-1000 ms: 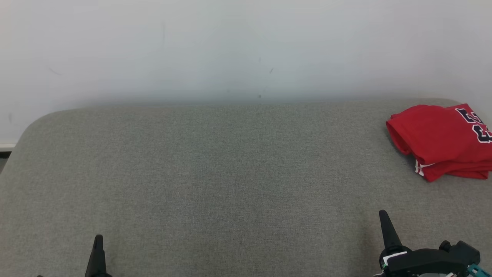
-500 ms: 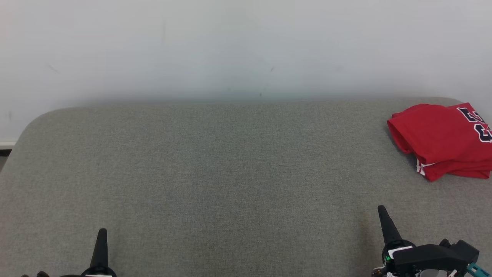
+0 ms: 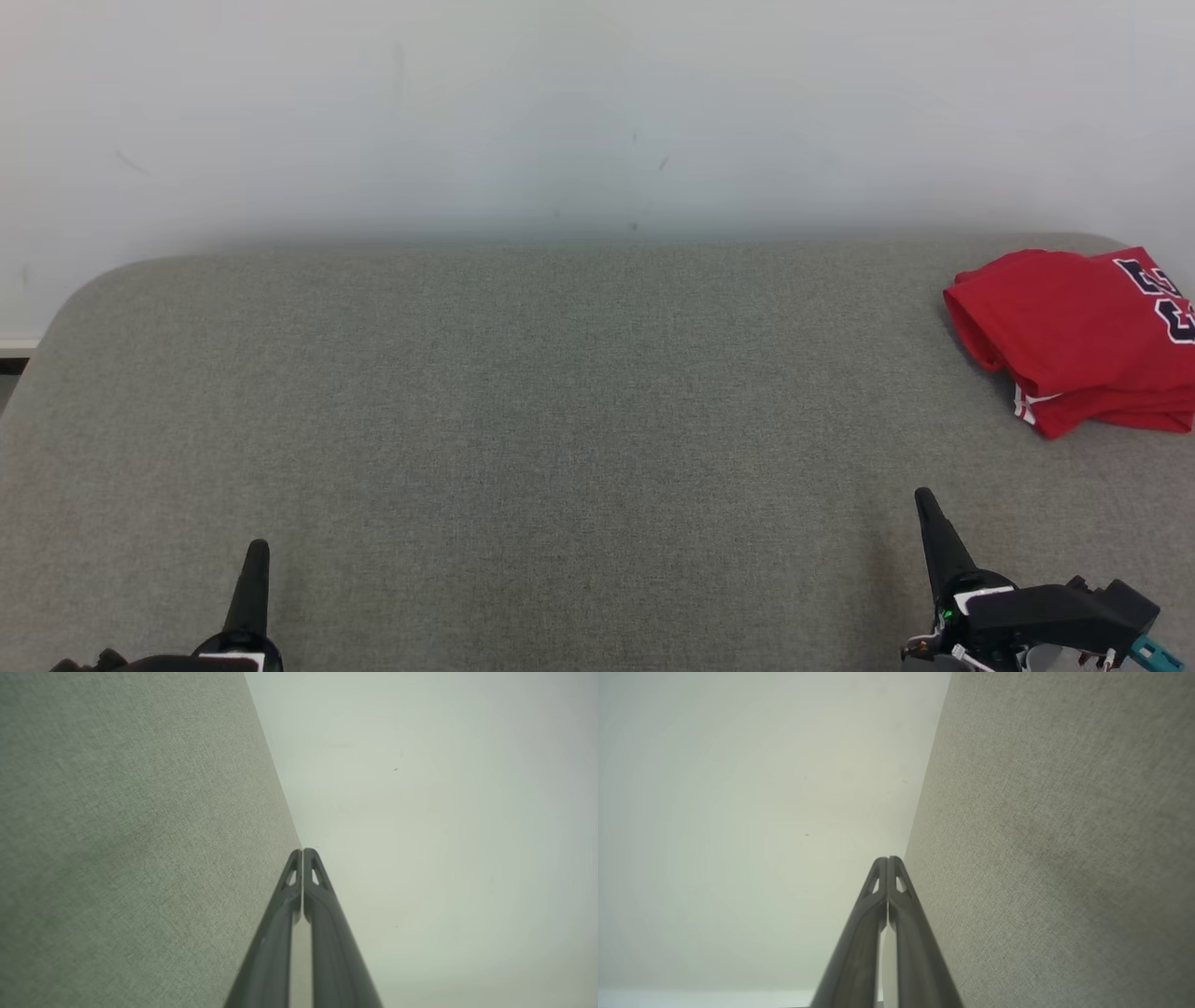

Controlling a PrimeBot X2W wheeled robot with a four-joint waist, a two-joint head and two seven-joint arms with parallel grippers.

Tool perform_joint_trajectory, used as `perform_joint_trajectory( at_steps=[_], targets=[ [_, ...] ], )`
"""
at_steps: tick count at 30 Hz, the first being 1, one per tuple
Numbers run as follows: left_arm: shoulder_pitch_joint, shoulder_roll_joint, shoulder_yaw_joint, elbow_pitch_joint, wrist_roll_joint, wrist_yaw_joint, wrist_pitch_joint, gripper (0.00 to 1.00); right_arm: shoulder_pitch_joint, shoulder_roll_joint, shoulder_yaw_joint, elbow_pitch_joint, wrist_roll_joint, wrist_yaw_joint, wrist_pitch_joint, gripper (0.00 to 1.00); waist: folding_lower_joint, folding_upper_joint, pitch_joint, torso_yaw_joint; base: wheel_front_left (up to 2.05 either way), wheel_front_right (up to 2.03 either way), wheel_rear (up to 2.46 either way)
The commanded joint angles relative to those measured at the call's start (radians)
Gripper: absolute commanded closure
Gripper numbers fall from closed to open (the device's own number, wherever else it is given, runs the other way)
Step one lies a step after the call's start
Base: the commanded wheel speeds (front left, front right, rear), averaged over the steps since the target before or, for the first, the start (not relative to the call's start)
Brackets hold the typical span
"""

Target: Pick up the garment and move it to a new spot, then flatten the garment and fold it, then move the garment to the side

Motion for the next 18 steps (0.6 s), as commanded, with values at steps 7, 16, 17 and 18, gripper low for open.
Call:
perform_joint_trajectory(
  at_steps=[7, 16, 17, 18],
  targets=[
    [-0.025, -0.002, -0.001, 0.001, -0.075, -0.007, 0.018, 1.00, -0.018, 0.007, -0.006, -0.009, 0.069, -0.002, 0.020, 1.00, 0.0001, 0.0000, 0.003, 0.001, 0.00, 0.00, 0.00],
    [-0.036, -0.005, -0.002, 0.006, -0.145, -0.009, 0.036, 1.00, -0.023, 0.010, -0.010, -0.010, 0.135, -0.002, 0.037, 1.00, 0.0001, 0.0000, 0.007, 0.003, 0.00, 0.00, 0.00],
    [-0.038, -0.005, -0.002, 0.006, -0.154, -0.009, 0.038, 1.00, -0.024, 0.010, -0.011, -0.010, 0.142, -0.002, 0.039, 1.00, 0.0001, 0.0000, 0.007, 0.003, 0.00, 0.00, 0.00],
    [-0.039, -0.005, -0.002, 0.006, -0.161, -0.009, 0.040, 1.00, -0.025, 0.010, -0.011, -0.011, 0.150, -0.002, 0.042, 1.00, 0.0001, 0.0000, 0.007, 0.003, 0.00, 0.00, 0.00]
  ],
)
